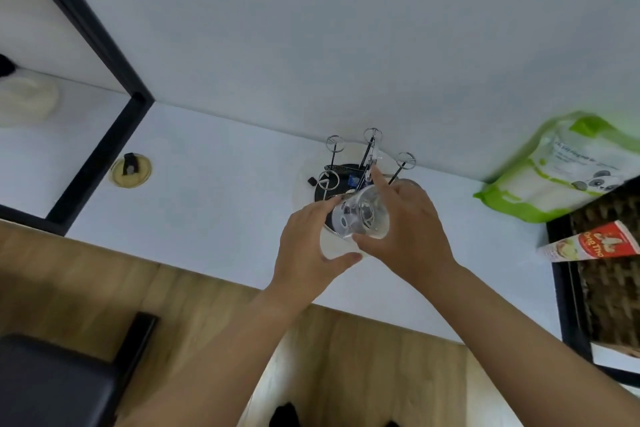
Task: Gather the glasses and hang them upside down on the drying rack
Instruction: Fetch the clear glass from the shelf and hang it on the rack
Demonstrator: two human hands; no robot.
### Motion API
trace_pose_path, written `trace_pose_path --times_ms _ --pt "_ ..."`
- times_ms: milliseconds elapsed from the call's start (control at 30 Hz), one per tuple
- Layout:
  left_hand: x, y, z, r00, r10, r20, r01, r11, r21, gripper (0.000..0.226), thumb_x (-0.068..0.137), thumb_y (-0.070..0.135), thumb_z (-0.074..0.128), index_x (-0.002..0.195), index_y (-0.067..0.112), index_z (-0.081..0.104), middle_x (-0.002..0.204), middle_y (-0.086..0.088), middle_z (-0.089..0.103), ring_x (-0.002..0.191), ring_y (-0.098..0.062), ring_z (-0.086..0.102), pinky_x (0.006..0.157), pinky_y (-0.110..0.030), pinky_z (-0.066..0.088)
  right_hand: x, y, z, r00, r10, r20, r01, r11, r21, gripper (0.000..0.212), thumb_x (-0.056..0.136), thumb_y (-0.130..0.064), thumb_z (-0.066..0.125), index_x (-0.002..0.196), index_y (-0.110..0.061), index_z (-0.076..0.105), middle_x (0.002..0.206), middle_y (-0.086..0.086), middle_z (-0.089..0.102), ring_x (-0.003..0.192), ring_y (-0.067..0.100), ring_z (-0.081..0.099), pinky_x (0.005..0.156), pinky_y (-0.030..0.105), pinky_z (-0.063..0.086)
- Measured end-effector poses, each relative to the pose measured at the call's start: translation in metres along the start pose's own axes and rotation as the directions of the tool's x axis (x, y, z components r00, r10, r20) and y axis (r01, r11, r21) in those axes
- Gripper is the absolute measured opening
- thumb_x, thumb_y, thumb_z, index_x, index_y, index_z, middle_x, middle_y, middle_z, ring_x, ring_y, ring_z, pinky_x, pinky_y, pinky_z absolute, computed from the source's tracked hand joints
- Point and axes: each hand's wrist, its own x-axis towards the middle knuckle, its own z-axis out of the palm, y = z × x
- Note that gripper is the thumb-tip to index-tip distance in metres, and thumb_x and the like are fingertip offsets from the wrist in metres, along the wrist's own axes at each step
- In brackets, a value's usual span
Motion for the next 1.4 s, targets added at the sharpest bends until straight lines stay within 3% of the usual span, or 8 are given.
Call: trace_pose_path --times_ms 100,200,367,500,800,933,1133,1400 --pt "0.004 -0.008 -0.003 0.999 0.033 0.012 -0.034 0.998 0.046 0.088 0.073 0.053 0.087 0.149 0.035 0.045 0.145 0.018 0.051 0.131 -0.001 0.039 0.113 -0.03 0.034 0.002 0.004 0.009 1.0 -0.008 0.02 0.009 0.999 -0.036 0.115 0.073 -0.05 0.08 0.166 -0.022 0.02 0.104 -0.001 0.057 0.107 0.025 0.055 0.111 0.055 0.04" --pt "0.009 -0.016 -0.01 0.996 0.087 0.028 -0.09 0.99 0.111 0.089 0.073 0.051 0.087 0.149 0.035 0.045 0.148 0.014 0.049 0.136 -0.007 0.038 0.116 -0.038 0.033 0.003 0.002 0.013 0.999 -0.011 0.031 0.013 0.997 -0.071 0.122 0.071 -0.05 0.085 0.167 -0.024 0.014 0.104 0.0 0.056 0.106 0.026 0.056 0.116 0.06 0.034" --pt "0.018 -0.022 -0.016 0.989 0.145 0.036 -0.149 0.972 0.182 0.091 0.073 0.051 0.087 0.151 0.029 0.046 0.153 0.009 0.048 0.141 -0.012 0.037 0.119 -0.041 0.03 0.01 -0.005 0.02 0.999 0.005 0.047 0.001 0.993 -0.116 0.129 0.069 -0.05 0.087 0.168 -0.026 0.007 0.117 0.006 0.063 0.137 0.035 0.049 0.122 0.066 0.017" --pt "0.017 -0.025 -0.015 0.989 0.145 0.033 -0.149 0.972 0.182 0.091 0.075 0.051 0.087 0.152 0.031 0.043 0.155 0.011 0.046 0.143 -0.012 0.035 0.121 -0.043 0.029 0.011 -0.005 0.024 0.998 0.001 0.06 0.009 0.985 -0.173 0.131 0.07 -0.051 0.086 0.168 -0.03 0.002 0.114 0.008 0.065 0.147 0.038 0.042 0.122 0.067 0.011" --pt "0.027 -0.029 -0.026 0.979 0.198 0.041 -0.202 0.949 0.241 0.093 0.076 0.051 0.086 0.155 0.032 0.041 0.156 0.011 0.043 0.144 -0.013 0.032 0.122 -0.037 0.023 0.012 -0.003 0.023 0.997 -0.04 0.068 0.056 0.967 -0.25 0.127 0.071 -0.05 0.086 0.167 -0.036 0.003 0.1 0.006 0.062 0.146 0.038 0.044 0.121 0.072 0.01" --pt "0.037 -0.026 -0.027 0.964 0.259 0.066 -0.267 0.922 0.28 0.096 0.075 0.051 0.086 0.156 0.028 0.041 0.159 0.008 0.04 0.146 -0.016 0.031 0.123 -0.046 0.024 0.012 -0.001 0.022 0.997 -0.049 0.067 0.064 0.966 -0.252 0.127 0.07 -0.052 0.086 0.166 -0.036 0.005 0.106 0.008 0.065 0.146 0.039 0.044 0.12 0.073 0.01" --pt "0.057 -0.025 -0.027 0.941 0.305 0.15 -0.339 0.869 0.361 0.103 0.077 0.054 0.083 0.161 0.03 0.03 0.17 0.006 0.025 0.157 -0.02 0.016 0.128 -0.049 0.006 0.011 0.004 0.021 0.994 -0.049 0.096 0.075 0.953 -0.294 0.12 0.07 -0.053 0.085 0.166 -0.033 0.017 0.113 0.008 0.065 0.147 0.038 0.042 0.121 0.073 0.008" --pt "0.069 -0.026 -0.031 0.929 0.341 0.145 -0.371 0.84 0.396 0.087 0.083 0.051 0.078 0.157 0.027 0.04 0.167 0.002 0.032 0.155 -0.023 0.023 0.127 -0.049 0.007 0.009 0.016 0.012 0.986 -0.091 0.141 0.135 0.927 -0.349 0.116 0.071 -0.048 0.084 0.166 -0.03 0.02 0.126 0.009 0.065 0.155 0.037 0.029 0.122 0.072 0.007"
